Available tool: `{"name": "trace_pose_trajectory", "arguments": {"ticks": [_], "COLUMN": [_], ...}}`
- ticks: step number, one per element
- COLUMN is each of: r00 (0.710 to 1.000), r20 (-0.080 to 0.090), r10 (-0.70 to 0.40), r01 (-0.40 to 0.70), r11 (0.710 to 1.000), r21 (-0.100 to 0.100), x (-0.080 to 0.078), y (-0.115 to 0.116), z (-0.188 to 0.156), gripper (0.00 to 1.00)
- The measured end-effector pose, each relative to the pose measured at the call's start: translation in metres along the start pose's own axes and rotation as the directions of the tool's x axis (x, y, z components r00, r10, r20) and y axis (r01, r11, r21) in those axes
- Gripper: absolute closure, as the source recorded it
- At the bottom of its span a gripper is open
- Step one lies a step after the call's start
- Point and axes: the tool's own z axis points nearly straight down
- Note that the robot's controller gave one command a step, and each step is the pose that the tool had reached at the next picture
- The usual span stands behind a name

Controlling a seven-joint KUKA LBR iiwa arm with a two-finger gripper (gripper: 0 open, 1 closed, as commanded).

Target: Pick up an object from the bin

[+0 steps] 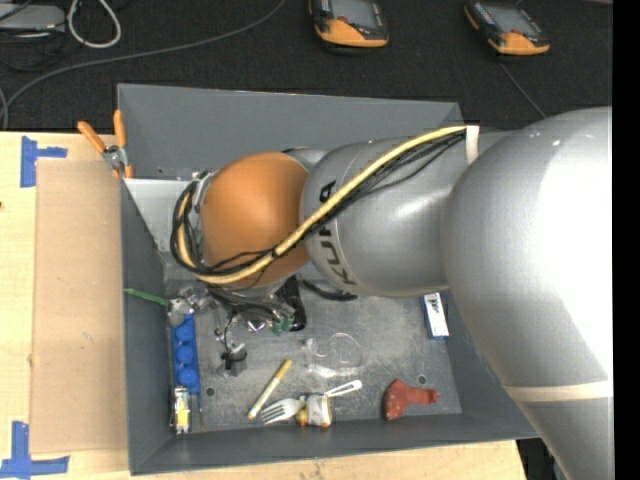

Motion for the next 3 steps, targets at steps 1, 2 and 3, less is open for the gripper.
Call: {"name": "trace_pose_trajectory", "arguments": {"ticks": [1,2,3], "r00": [0.928,0.917,0.74], "r20": [0.0,-0.002,0.006], "r10": [-0.373,-0.399,-0.672], "r01": [0.373,0.399,0.672], "r11": [0.928,0.917,0.741], "r21": [0.0,-0.001,0.004], "x": [-0.006,-0.007,-0.004], "y": [0.001,0.001,0.002], "z": [-0.007,0.034,0.032], "gripper": [0.0,0.0,1.0]}}
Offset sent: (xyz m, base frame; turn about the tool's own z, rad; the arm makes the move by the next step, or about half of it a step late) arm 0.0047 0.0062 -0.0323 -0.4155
